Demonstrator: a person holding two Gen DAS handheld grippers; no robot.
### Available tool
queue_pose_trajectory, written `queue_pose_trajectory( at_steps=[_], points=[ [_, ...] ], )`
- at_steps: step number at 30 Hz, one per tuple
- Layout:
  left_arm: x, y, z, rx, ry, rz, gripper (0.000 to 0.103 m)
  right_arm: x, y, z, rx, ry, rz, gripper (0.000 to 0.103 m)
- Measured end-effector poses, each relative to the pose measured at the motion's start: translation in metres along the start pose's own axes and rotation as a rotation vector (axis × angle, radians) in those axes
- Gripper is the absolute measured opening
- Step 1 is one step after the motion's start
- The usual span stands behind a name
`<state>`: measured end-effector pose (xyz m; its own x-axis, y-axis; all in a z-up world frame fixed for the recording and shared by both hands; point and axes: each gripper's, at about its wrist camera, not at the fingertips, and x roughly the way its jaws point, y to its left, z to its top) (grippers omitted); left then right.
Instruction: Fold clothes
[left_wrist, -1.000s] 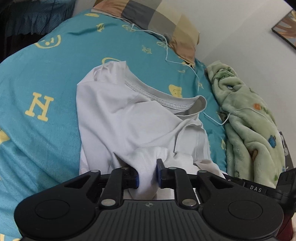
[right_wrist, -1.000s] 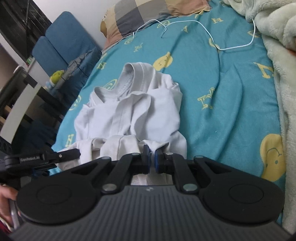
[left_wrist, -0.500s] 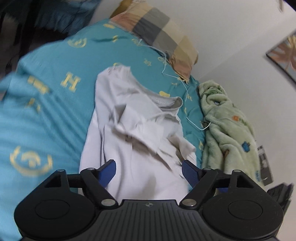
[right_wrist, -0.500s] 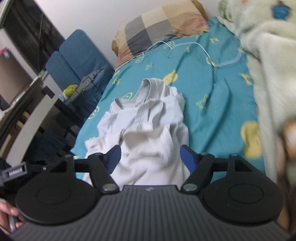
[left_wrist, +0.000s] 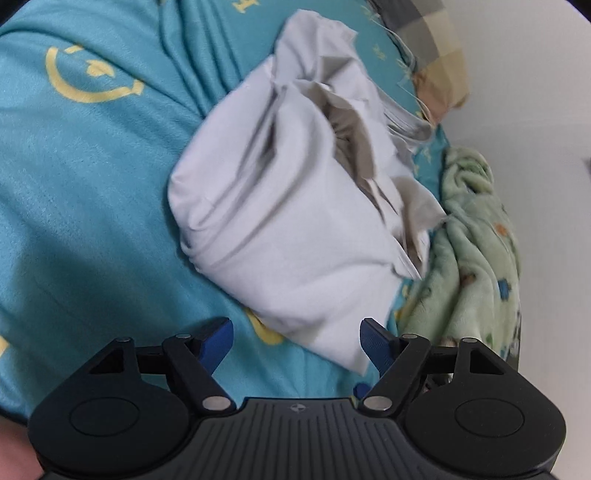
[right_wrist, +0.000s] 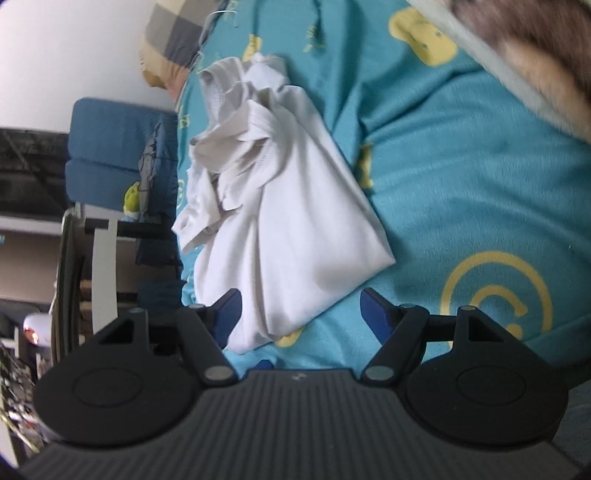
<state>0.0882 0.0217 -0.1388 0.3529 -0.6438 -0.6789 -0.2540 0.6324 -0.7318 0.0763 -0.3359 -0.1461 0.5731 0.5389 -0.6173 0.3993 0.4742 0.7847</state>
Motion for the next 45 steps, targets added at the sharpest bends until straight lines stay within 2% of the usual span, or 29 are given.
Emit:
queue_pose_trajectory(
  at_steps=[3, 9, 11, 13, 15, 16, 18, 23, 31, 37, 45],
  points=[
    [0.009, 0.012, 0.006, -0.083, -0.021, -0.039, 0.072, 0.010, -0.008, 0.004, 0.054, 0.017, 0.010, 0.074],
    [0.011, 0.019, 0.017, -0.148, -0.089, -0.086, 0.071, 0.037, -0.012, 0.013, 0.092, 0.038, 0.008, 0.073],
    [0.013, 0.021, 0.019, -0.154, -0.098, -0.095, 0.065, 0.041, -0.009, 0.015, 0.078, 0.022, 0.018, 0.073],
    [0.014, 0.021, 0.018, -0.143, -0.110, -0.085, 0.054, 0.044, -0.007, 0.017, 0.064, 0.010, 0.013, 0.061],
    [0.014, 0.021, 0.018, -0.130, -0.122, -0.077, 0.035, 0.044, -0.006, 0.018, 0.058, 0.002, -0.002, 0.025],
    [0.013, 0.021, 0.018, -0.129, -0.129, -0.080, 0.032, 0.044, -0.006, 0.019, 0.055, -0.002, 0.009, 0.020],
    [0.011, 0.021, 0.014, -0.124, -0.145, -0.099, 0.017, 0.042, -0.005, 0.020, 0.048, -0.010, 0.029, 0.015],
    [-0.009, 0.012, 0.010, -0.090, -0.189, -0.156, 0.009, 0.033, 0.006, 0.017, -0.013, -0.048, 0.074, 0.012],
    [-0.057, -0.009, -0.005, -0.032, -0.244, -0.236, 0.006, 0.000, 0.026, 0.012, -0.070, -0.108, 0.128, 0.011],
    [-0.091, -0.030, -0.031, 0.004, -0.256, -0.238, 0.006, -0.042, 0.040, -0.008, -0.107, -0.152, 0.159, 0.011],
    [-0.136, -0.026, -0.082, -0.011, -0.235, -0.228, 0.006, -0.095, 0.035, -0.058, -0.126, -0.182, 0.166, 0.011]
  ],
)
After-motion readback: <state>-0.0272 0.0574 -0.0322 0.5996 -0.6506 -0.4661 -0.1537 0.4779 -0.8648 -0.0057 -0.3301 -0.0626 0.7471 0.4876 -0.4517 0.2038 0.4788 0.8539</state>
